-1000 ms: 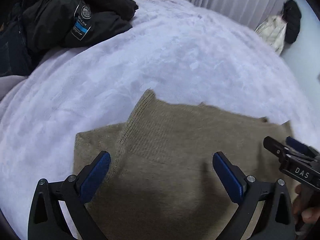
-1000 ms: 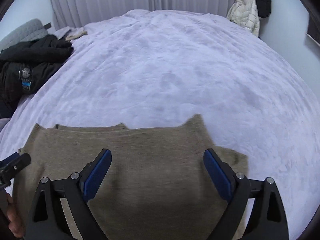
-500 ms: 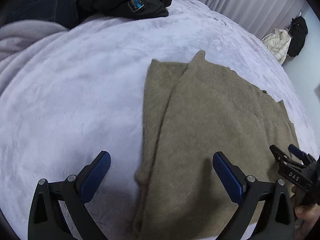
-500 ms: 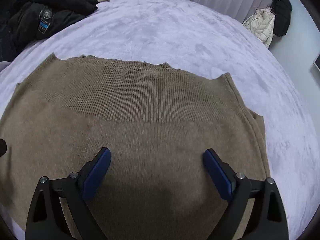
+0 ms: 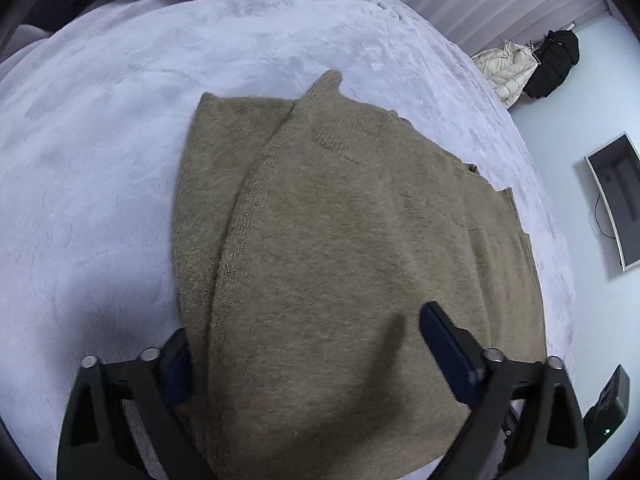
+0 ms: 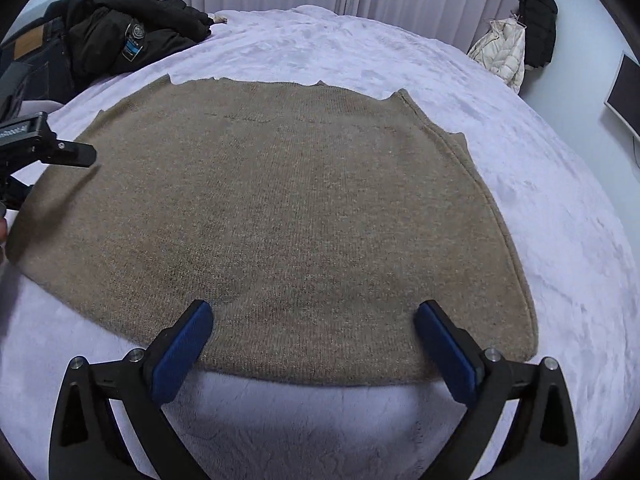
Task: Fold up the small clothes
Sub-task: 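Grasp one side edge of the folded sweater with the left tool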
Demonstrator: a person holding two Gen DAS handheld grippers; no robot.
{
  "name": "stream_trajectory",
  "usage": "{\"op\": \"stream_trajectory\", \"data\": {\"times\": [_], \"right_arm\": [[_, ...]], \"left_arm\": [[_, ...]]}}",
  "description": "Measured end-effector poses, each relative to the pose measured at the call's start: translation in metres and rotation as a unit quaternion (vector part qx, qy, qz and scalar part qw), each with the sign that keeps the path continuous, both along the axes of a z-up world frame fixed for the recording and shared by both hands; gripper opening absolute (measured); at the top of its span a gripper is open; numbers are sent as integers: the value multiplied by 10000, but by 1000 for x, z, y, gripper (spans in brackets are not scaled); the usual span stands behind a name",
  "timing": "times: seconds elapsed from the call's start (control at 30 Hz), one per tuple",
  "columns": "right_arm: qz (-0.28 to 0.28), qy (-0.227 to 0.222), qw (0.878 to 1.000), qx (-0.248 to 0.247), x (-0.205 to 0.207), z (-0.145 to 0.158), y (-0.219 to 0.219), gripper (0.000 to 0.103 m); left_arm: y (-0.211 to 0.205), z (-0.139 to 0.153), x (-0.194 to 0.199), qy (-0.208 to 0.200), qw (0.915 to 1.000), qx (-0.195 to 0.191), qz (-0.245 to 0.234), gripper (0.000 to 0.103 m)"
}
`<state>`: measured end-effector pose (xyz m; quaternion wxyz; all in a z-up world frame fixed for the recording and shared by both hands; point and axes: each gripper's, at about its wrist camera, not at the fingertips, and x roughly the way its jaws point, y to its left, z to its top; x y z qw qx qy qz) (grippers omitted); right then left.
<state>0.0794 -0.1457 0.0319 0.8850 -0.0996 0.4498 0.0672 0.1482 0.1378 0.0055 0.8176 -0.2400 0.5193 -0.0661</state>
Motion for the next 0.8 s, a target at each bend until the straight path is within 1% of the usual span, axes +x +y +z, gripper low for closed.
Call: {"op": "stream_trajectory", "data": {"times": [0.03,0.07,0.1,0.13,0.17,0.2,0.23,0.3,0.37,0.43,0.5,0.57,0.6,0.63,0.67,0.73,0.77,0.8], "right_arm": [[-4,-74,10000,16,2,8,-2,102],[0,-115,9999,34,5,11,-2,102],[9,-135,9999,53,10,15,-2,102],[15,-116,9999,57,17,17,0,102],[28,-69,10000,44,26,17,4,102],[61,-8,10000,7,36,15,10,102],[99,60,9999,-38,48,10,17,102],[59,233,9996,-159,75,1,31,102],[19,485,9986,-208,104,-9,44,102],[-34,620,9976,-294,137,-13,57,102],[-103,693,9970,-315,162,-10,66,102],[-217,879,9954,-319,189,-13,72,102],[-245,1005,9942,-282,201,-18,75,102],[-294,1048,9938,-235,210,-21,76,102],[-347,1033,9938,-217,219,-24,77,102],[-438,1041,9936,-93,231,-30,77,103],[-494,1031,9934,-24,233,-31,75,103],[-520,1005,9936,6,235,-32,75,103]], "left_arm": [[-2,3,-2,-28,9998,180,13,68],[-3,4,-4,-46,9994,337,27,59],[-3,4,-5,-45,9991,430,42,54],[0,3,-8,-38,9988,488,80,43],[4,3,-9,-37,9988,467,127,33],[9,4,-10,-44,9990,396,184,28],[14,5,-11,-50,9992,339,223,20],[19,4,-11,-65,9995,232,207,20],[17,0,-10,-90,9991,380,156,20],[14,-4,-11,-152,9986,488,134,20],[13,-4,-11,-232,9984,497,130,20],[13,-6,-11,-266,9982,500,177,21],[12,-6,-10,-284,9980,524,189,24],[11,-8,-10,-308,9975,593,213,35],[10,-9,-9,-302,9972,642,244,50],[8,-11,-7,-348,9973,606,232,59],[7,-12,-6,-371,9975,555,214,69],[5,-13,-4,-396,9978,497,161,74]]}}
